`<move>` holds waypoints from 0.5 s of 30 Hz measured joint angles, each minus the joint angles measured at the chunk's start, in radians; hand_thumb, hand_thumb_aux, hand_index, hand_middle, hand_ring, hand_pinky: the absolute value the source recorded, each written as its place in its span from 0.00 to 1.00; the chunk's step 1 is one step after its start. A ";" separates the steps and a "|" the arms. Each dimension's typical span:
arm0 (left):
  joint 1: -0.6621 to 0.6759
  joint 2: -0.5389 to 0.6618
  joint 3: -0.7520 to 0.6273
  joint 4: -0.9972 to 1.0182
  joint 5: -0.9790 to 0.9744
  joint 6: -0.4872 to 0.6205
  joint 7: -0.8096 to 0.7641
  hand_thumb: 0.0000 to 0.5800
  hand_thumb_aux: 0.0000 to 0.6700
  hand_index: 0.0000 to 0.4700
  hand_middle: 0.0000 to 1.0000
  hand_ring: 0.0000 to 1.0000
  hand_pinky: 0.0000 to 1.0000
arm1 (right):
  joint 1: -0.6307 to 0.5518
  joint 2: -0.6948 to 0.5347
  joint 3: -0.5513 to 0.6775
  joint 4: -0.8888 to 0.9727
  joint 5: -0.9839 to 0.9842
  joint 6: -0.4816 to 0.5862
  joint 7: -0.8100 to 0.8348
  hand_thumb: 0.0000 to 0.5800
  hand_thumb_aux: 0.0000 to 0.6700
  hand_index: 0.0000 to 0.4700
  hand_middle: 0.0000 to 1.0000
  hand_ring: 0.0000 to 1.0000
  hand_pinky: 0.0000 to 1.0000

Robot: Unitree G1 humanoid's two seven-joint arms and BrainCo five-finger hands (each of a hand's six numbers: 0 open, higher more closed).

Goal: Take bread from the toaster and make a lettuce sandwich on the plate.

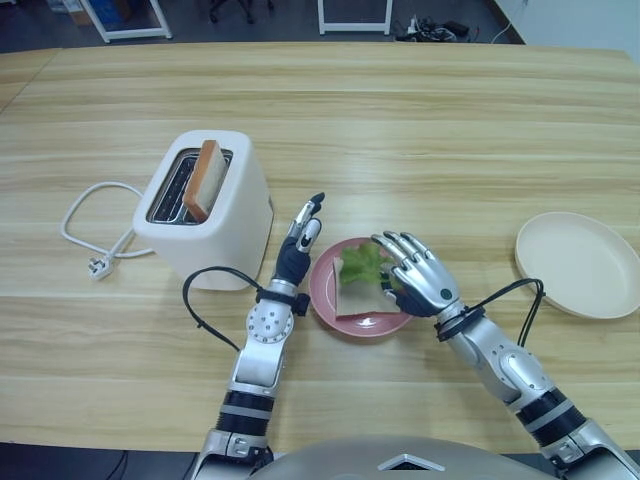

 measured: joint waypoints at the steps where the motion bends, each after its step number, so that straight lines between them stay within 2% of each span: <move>1: 0.000 0.000 0.000 0.001 0.000 0.000 0.000 0.00 0.00 0.00 0.00 0.00 0.00 | 0.001 0.000 -0.003 -0.005 0.000 -0.001 0.003 1.00 1.00 1.00 0.00 0.00 0.00; 8: 0.000 0.000 -0.008 0.005 0.003 0.000 0.000 0.00 0.00 0.00 0.00 0.00 0.00 | 0.025 0.008 0.027 0.020 -0.008 -0.026 0.040 1.00 1.00 1.00 0.00 0.00 0.00; 10: 0.000 -0.001 -0.014 0.008 0.010 0.000 0.000 0.00 0.00 0.00 0.00 0.00 0.00 | 0.026 0.007 0.029 0.040 -0.007 -0.040 0.042 0.99 0.89 0.89 0.00 0.00 0.00; 11: 0.000 -0.001 -0.016 0.010 0.010 0.000 0.000 0.00 0.00 0.00 0.00 0.00 0.00 | 0.026 0.006 0.030 0.044 -0.005 -0.049 0.042 0.94 0.75 0.75 0.00 0.00 0.00; 12: 0.000 -0.001 -0.018 0.014 0.011 0.000 0.000 0.00 0.00 0.00 0.00 0.00 0.00 | 0.026 0.005 0.030 0.044 -0.004 -0.056 0.042 0.82 0.58 0.58 0.00 0.00 0.00; 13: 0.000 -0.001 -0.018 0.018 0.011 0.000 0.000 0.00 0.00 0.00 0.00 0.00 0.00 | 0.028 0.003 0.030 0.044 -0.002 -0.066 0.044 0.00 0.00 0.00 0.00 0.00 0.00; 15: 0.000 -0.002 -0.019 0.021 0.011 0.000 0.000 0.00 0.00 0.00 0.00 0.00 0.00 | 0.037 0.002 0.032 0.039 0.002 -0.081 0.050 0.00 0.00 0.00 0.00 0.00 0.00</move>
